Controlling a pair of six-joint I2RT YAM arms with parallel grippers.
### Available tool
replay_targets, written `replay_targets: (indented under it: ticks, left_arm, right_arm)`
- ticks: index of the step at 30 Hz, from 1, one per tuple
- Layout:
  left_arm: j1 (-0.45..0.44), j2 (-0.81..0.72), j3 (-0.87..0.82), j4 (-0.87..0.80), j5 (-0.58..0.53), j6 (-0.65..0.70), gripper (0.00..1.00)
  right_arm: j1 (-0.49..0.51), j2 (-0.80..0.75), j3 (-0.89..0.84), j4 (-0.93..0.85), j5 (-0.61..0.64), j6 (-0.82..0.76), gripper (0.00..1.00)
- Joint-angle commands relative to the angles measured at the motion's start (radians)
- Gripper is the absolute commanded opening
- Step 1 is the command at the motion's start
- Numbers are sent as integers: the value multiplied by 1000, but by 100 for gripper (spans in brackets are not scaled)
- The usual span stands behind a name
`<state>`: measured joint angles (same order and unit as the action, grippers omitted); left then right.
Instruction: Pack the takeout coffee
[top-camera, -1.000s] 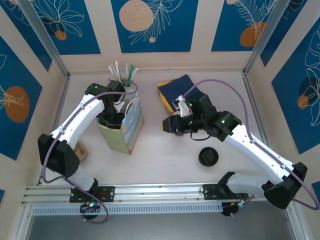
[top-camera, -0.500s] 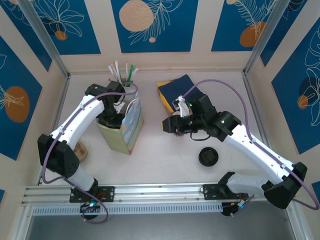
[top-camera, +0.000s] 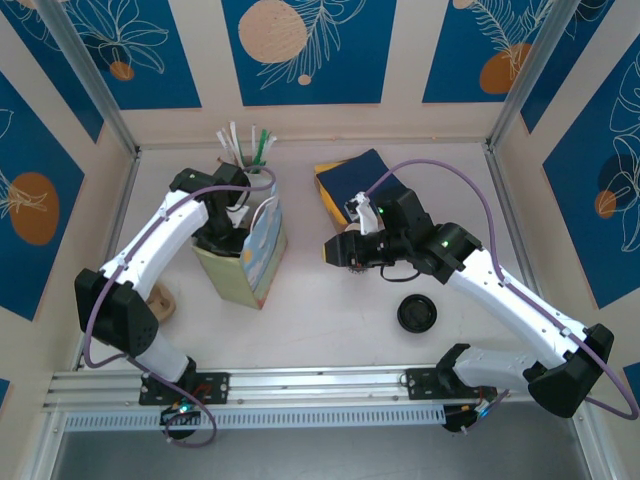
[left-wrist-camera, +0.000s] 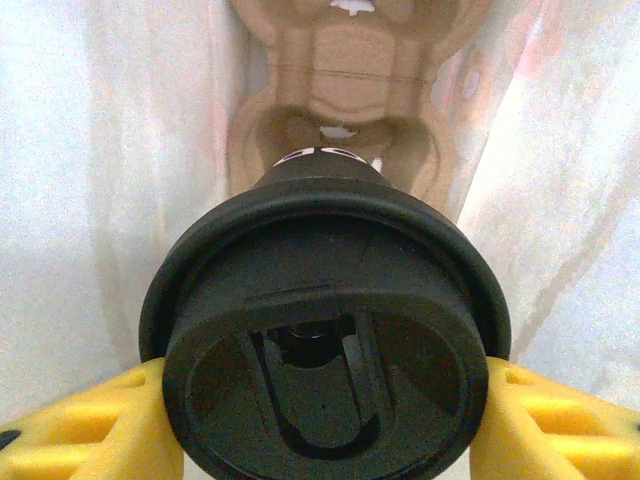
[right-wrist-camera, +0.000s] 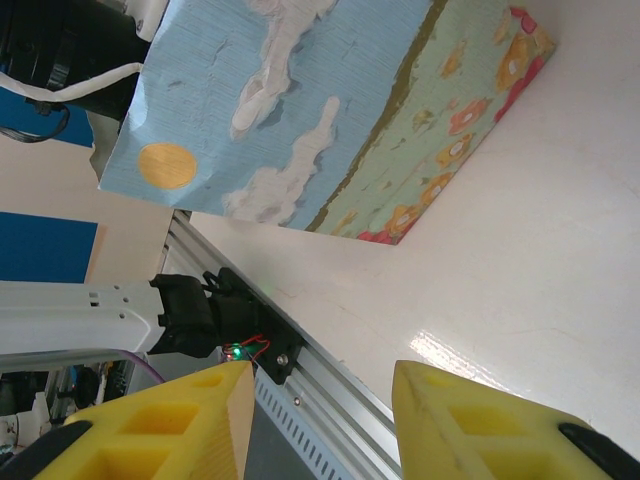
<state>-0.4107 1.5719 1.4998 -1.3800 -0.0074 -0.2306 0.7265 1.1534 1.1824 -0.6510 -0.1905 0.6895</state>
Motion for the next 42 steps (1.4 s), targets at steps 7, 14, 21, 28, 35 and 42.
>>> replay_targets:
  ticks: [7,14,21,28,35,42]
  left_arm:
    - [-4,-22,-9,-29,7,-12,52]
    - [-4,-20,-12,-26,7,-12,52]
    - [-4,-17,-16,-23,7,-11,52]
    - [-4,-15,-14,-22,7,-11,52]
    - [-4,-9,-11,-19,9,-9,52]
    - [-4,-6,-10,-17,9,-8,52]
  right_arm:
    - [5,-23,-7,7,-11,11,41]
    - [4,-25,-6,1,-5,12,46]
    - [-12,-33,-10,-12,5,25,62]
    - [-29,-52,-22,-16,14,33,90]
    - [-33,-57,-23,-16,9,35,99]
    - [-35,-58,-20,-21,10,33,99]
